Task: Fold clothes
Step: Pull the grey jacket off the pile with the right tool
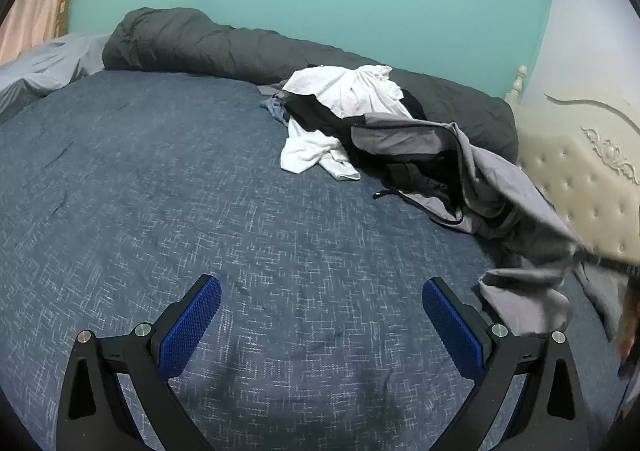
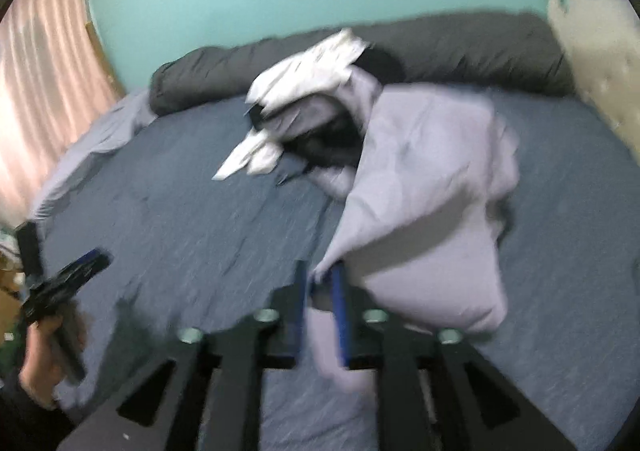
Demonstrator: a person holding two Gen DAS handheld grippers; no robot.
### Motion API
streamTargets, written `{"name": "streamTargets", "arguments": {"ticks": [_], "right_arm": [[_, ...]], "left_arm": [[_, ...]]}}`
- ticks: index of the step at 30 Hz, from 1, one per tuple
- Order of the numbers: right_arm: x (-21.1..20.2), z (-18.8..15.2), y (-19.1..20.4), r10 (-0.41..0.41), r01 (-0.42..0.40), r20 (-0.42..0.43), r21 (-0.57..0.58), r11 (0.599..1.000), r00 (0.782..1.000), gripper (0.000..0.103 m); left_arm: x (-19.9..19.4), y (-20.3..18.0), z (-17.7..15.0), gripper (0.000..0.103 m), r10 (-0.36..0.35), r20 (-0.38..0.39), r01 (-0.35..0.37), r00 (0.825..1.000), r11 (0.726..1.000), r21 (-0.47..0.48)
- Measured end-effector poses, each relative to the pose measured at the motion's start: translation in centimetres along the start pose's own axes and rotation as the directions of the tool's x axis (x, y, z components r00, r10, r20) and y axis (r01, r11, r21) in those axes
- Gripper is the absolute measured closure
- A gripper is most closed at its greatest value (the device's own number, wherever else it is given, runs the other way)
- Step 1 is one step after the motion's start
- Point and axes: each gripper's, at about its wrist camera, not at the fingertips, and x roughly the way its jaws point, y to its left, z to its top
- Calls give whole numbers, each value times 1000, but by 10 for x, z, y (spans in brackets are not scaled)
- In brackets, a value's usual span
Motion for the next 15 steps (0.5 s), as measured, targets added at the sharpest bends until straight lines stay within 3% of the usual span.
{"name": "streamTargets", "arguments": {"ticks": [4,6,12,15], "right_arm": [[27,40,-13,-113,113,7,-19,993,994,57],[43,57,-24,-170,170,1,-17,985,985,36],[118,102,-57,-279,286,-157,24,958,947,35],[154,104,-70,-333,346,-248,8,938,910,35]], "left_arm": [[3,0,-2,0,5,-8,-5,1000,1000,2],[5,1,-3,0,7,-11,-7,1000,1000,3],[11,1,-8,0,9,-32,-8,999,1000,18],[16,2,-10,0,9,-45,-8,999,1000,21]]}}
